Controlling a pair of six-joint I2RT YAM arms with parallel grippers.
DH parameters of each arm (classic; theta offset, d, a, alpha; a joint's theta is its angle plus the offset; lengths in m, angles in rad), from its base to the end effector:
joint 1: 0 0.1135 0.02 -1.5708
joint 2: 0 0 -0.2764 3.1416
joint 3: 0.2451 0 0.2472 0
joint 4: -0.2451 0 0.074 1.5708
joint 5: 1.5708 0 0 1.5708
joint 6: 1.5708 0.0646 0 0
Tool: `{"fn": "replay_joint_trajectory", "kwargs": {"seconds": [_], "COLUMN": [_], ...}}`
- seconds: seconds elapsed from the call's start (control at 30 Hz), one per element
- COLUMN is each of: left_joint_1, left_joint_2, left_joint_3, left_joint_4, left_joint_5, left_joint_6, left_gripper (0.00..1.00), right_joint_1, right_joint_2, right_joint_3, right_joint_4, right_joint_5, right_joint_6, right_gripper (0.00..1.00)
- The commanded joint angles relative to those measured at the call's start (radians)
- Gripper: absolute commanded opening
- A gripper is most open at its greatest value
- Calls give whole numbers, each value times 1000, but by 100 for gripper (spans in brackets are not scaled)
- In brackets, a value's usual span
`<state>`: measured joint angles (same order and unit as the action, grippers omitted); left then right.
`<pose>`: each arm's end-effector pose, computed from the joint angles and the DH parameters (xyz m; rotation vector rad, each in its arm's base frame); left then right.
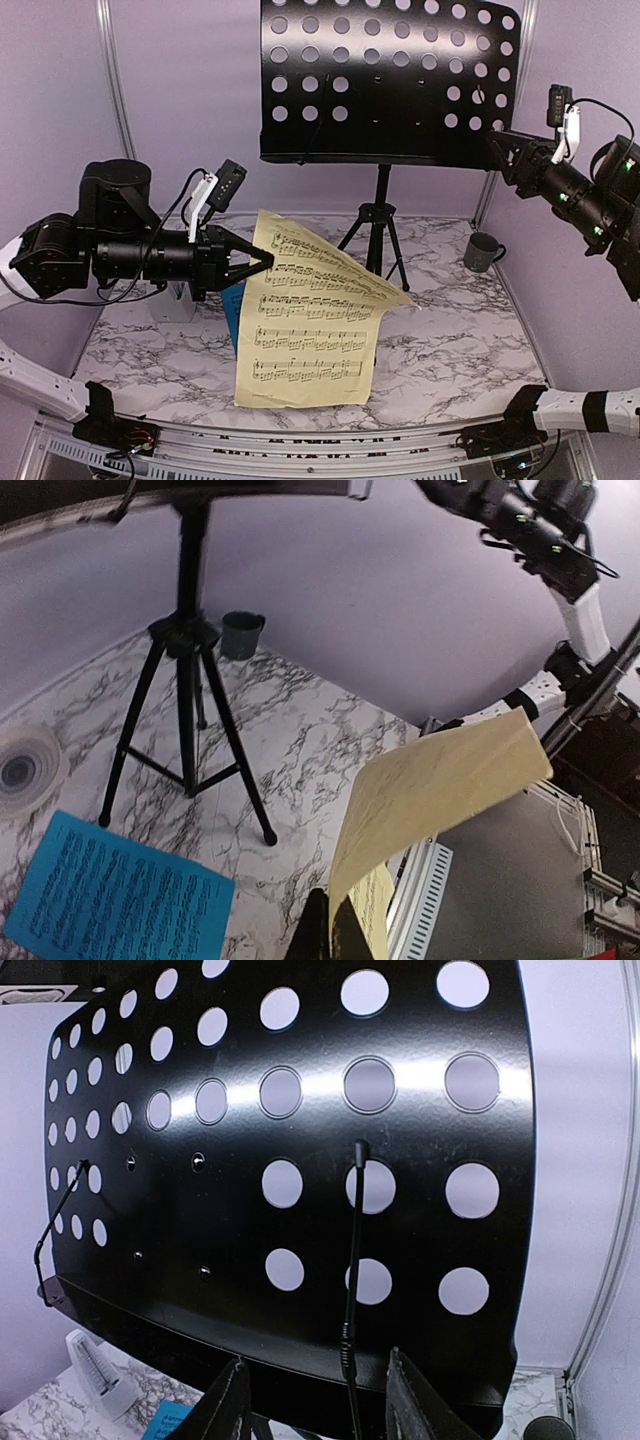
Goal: Pack up the instrument practice props
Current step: Place the sheet music on the sheet music.
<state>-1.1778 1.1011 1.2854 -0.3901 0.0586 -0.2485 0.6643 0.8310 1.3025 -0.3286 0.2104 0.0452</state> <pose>0.0942 -0.2372 0.4346 0.8955 1.6850 -1.0567 0.1310 0.0855 0.4996 -0.2705 1.4197 0.4331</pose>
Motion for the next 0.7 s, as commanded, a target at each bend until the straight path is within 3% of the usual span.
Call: {"fn": "replay_joint_trajectory", "kwargs": {"seconds": [0.0,0.17,0.47,0.67], "left_joint_1": [129,286,550,665], "left_joint_2": [48,74,191,342], "left_joint_3": [-58,-220,-537,-508], "left_joint_4": [-86,72,590,611], "left_joint_5": [5,150,332,466], "left_joint_6": [-275,-457,-670,-627], "left_gripper": [0,0,0,0], "right_joint_1": [-6,-5,-5,-6], "right_joint_2": [-24,-33,-36,-35], "right_joint_3": [-14,-37,-31,-29], "right_joint_4": [-27,-26,-29,-36], "right_joint_5": [-36,-40,-70,-91], "right_joint_6": [27,37,47,57], "right_gripper": [44,43,43,42]}}
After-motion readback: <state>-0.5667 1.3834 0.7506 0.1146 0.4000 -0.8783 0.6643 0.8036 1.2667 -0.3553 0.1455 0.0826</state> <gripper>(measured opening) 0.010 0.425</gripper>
